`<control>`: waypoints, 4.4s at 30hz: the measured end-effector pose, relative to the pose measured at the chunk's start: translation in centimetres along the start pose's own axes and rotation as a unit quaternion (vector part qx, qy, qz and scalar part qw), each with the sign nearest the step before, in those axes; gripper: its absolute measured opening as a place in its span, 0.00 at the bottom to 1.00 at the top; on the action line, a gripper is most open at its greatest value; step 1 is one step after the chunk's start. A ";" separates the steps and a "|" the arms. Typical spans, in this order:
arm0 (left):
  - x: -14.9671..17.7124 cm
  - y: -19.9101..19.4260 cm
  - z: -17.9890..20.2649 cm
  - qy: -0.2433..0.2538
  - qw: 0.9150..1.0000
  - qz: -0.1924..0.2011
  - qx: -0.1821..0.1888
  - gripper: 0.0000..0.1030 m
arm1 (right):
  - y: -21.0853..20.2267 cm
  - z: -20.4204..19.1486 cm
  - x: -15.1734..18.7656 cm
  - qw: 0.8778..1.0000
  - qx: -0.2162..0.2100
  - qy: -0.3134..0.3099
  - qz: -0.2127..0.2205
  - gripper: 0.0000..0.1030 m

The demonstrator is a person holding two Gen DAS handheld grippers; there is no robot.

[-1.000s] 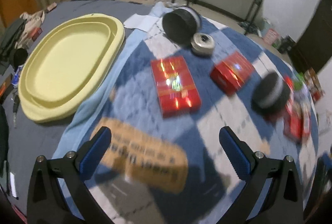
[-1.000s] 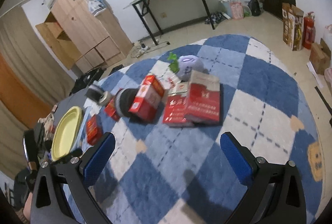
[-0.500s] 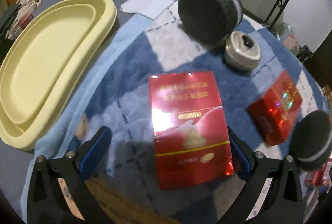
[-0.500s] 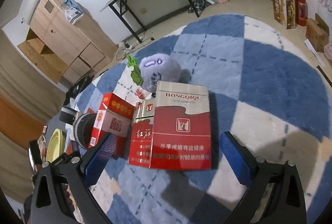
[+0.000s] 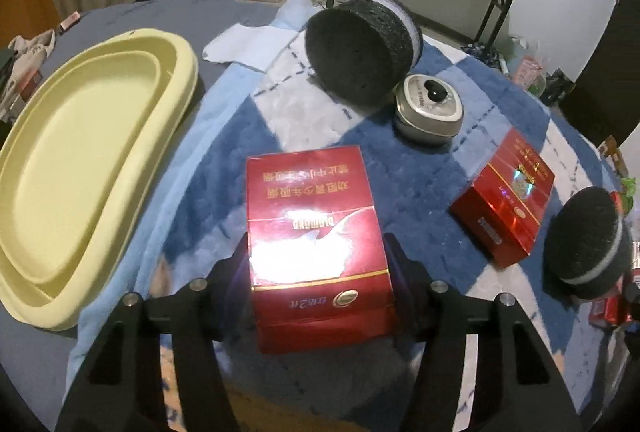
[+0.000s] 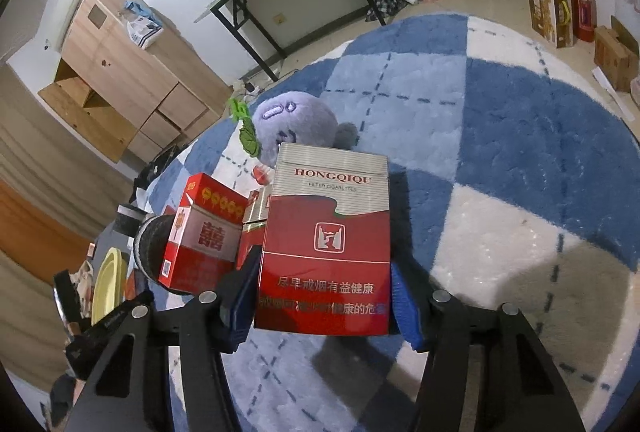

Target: Organize rigid objects

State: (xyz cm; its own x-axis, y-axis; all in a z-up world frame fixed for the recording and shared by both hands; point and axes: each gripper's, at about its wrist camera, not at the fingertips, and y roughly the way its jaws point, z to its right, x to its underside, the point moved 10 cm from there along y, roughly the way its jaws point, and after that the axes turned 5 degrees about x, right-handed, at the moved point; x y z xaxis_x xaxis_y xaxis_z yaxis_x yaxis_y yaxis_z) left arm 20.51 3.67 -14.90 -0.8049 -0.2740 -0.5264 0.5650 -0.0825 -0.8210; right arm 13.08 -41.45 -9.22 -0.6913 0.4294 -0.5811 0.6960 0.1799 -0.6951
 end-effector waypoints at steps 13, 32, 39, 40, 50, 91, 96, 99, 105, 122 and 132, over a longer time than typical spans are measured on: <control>-6.0 -10.6 -9.3 -0.008 0.997 0.063 -0.032 0.60 | -7.3 -8.8 1.7 0.984 0.013 -0.154 0.083 0.56; -5.7 -8.9 -25.6 -0.016 0.999 0.027 -0.043 0.60 | 5.1 -46.7 21.6 0.868 -0.098 -0.481 -0.072 0.55; -4.9 -5.7 -26.3 -0.045 0.999 -0.003 0.002 0.60 | 10.5 -50.5 23.9 0.821 -0.051 -0.561 -0.092 0.55; -4.7 -5.3 -26.3 -0.044 0.999 -0.007 0.002 0.60 | 10.8 -50.5 24.2 0.817 -0.046 -0.567 -0.095 0.55; -4.0 -3.7 -26.2 -0.051 0.998 -0.025 -0.007 0.75 | 14.2 -51.4 26.8 0.809 -0.040 -0.575 -0.118 0.63; 8.2 -22.0 6.3 0.142 0.985 0.063 0.069 1.00 | -23.3 -4.2 8.0 0.989 0.054 -0.125 0.065 1.00; 7.4 -22.0 6.9 0.092 0.994 0.035 0.044 1.00 | -22.4 -3.9 7.6 0.998 0.013 -0.035 0.049 1.00; 7.2 -22.0 7.6 0.054 0.995 0.028 0.084 1.00 | -21.9 -4.0 7.4 0.999 0.007 -0.004 0.052 1.00; 7.8 -20.6 6.4 0.086 0.990 0.053 0.095 1.00 | -20.5 -2.9 8.1 0.998 0.039 -0.032 0.026 1.00; 5.2 -18.1 7.4 0.167 0.974 0.109 0.110 1.00 | -14.6 -5.8 8.8 0.989 0.068 -0.130 0.011 1.00; 5.0 -17.6 7.2 0.165 0.975 0.095 0.115 1.00 | -13.2 -6.0 8.8 0.986 0.080 -0.149 0.017 1.00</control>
State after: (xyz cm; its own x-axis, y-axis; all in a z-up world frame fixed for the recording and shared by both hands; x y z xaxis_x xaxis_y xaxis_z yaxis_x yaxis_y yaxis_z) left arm 7.84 -3.21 -1.53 -0.6744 0.0146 -0.7382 0.7051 -0.2842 -0.6497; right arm -1.00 -34.73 -2.65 -0.7106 0.1503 -0.6873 0.6970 0.0178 -0.7168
